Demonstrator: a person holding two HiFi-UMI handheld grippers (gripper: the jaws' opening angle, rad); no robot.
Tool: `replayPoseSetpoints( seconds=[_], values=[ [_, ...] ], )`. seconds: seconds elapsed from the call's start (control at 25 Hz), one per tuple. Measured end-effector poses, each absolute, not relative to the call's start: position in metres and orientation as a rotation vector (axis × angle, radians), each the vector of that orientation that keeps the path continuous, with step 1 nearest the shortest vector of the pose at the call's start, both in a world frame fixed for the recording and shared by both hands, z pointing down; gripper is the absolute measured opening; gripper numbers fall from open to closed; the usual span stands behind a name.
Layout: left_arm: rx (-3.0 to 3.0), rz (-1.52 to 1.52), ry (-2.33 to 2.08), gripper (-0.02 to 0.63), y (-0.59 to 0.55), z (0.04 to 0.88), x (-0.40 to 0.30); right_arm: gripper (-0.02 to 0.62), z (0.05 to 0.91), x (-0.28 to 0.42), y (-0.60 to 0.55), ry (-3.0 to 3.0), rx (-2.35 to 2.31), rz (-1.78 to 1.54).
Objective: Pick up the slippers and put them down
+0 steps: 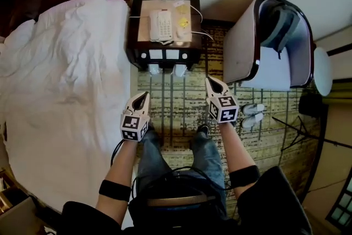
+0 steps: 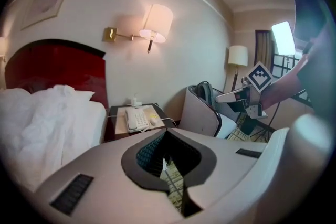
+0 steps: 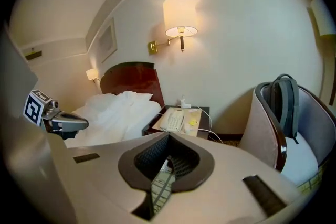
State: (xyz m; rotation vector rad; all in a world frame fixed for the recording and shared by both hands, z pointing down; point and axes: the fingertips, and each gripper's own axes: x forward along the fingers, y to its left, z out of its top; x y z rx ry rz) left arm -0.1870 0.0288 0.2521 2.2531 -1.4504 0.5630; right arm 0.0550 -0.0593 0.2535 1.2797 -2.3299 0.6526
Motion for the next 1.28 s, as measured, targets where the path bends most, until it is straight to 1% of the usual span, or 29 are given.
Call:
replayPoseSetpoints(
  seconds=[0.24, 0.36, 0.72, 1.28],
  values=[
    [2.345, 0.492, -1.461, 0.003, 0.034, 0.162, -0.177, 0.000, 0.176, 0.066, -0.033, -2.401, 1.274, 0.632],
    [2.367, 0.450, -1.500, 0.003, 0.039, 0.142, -0.177, 0.000, 0.159, 0.071, -0.020, -2.423, 1.247, 0.602],
    [2.348, 0.436, -1.519, 0.003, 0.070, 0.130, -0.187, 0.000, 0.126, 0.079, 0.001, -2.456, 1.288, 0.581],
    [2.354, 0.423, -1.535, 0.003, 0.075, 0.119, -0.194, 0.000, 0.127, 0.072, 0.019, -2.432, 1.242, 0.532]
  ],
)
